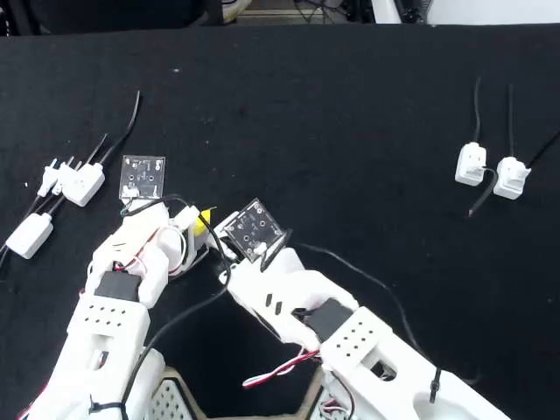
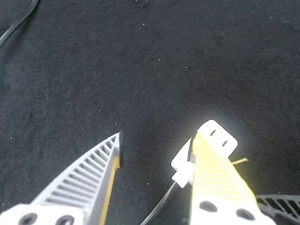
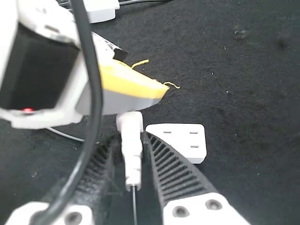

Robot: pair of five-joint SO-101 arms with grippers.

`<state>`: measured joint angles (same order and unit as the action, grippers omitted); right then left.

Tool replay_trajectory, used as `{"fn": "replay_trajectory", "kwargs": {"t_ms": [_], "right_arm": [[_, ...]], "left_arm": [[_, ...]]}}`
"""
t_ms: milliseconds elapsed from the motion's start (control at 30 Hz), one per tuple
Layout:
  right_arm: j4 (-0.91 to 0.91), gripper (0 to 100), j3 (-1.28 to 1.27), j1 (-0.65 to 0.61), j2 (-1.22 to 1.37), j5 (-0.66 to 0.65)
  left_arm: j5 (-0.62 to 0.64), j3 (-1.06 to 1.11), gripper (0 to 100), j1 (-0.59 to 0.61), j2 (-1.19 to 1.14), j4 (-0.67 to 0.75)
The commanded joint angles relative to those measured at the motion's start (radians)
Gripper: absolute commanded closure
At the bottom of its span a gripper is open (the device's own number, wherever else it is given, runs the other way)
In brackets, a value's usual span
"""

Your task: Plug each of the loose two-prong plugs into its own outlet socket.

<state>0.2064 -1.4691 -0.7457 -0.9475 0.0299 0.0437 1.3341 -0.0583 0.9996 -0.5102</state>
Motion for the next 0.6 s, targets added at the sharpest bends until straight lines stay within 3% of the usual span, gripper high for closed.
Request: {"fn": "replay_trajectory", "kwargs": {"t_ms": [0, 567], "right_arm": [[-0.034, 98.8, 0.021, 0.021, -0.042, 0.072], [-0.071, 98.8, 0.015, 0.023, -0.045, 0.083]], "left_arm": [[0.009, -0.005, 76, -0.018, 0.009, 0.009], [0.012, 0.005, 76, -0.019, 0.009, 0.011]]}}
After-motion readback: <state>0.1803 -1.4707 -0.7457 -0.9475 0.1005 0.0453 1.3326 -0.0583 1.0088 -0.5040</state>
